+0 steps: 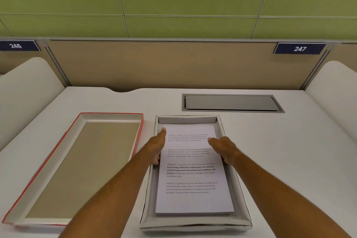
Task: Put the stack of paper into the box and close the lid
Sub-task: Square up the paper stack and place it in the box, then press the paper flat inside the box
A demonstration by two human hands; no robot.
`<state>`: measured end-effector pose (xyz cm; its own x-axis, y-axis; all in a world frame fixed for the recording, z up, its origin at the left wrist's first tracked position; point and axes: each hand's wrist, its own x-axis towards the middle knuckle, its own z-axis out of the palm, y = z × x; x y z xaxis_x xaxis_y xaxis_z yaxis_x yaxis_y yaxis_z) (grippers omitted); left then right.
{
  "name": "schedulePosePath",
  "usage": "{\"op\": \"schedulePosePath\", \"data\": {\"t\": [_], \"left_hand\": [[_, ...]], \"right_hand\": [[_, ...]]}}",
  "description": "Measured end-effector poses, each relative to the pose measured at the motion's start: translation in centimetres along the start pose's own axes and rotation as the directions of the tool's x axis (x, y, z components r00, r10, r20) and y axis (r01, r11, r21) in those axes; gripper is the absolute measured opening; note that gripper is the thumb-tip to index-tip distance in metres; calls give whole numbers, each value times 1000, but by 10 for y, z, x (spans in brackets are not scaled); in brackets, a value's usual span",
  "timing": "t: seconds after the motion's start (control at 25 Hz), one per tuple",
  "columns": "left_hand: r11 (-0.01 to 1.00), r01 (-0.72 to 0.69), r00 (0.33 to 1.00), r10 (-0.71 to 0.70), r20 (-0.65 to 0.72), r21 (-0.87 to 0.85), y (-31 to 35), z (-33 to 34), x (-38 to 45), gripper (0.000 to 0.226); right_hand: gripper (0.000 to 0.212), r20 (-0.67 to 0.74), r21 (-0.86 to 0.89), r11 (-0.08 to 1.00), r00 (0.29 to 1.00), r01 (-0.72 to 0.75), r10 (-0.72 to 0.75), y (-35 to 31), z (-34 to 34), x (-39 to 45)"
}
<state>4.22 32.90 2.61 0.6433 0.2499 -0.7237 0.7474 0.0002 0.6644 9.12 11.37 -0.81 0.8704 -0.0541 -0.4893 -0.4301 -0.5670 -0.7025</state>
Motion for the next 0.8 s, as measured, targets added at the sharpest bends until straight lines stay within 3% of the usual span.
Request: {"op": "schedulePosePath", "data": {"t": [0.24, 0.4, 0.64, 0.8], "left_hand": [[997, 73, 996, -70, 56, -39, -3, -4, 2, 107], [999, 48, 998, -47, 48, -23, -2, -2, 1, 102], [1000, 16, 998, -17, 54, 9, -4, -2, -6, 98], [913, -159, 982, 184, -31, 375, -25, 5, -15, 83]], "right_hand": [[76, 43, 89, 994, 997, -63, 59, 6, 7, 25], [82, 67, 118, 990, 995, -76, 68, 33, 11, 68], [65, 113, 148, 986, 992, -70, 53, 0, 1, 3], [50, 127, -131, 983, 985, 130, -113, 2, -3, -35]]}}
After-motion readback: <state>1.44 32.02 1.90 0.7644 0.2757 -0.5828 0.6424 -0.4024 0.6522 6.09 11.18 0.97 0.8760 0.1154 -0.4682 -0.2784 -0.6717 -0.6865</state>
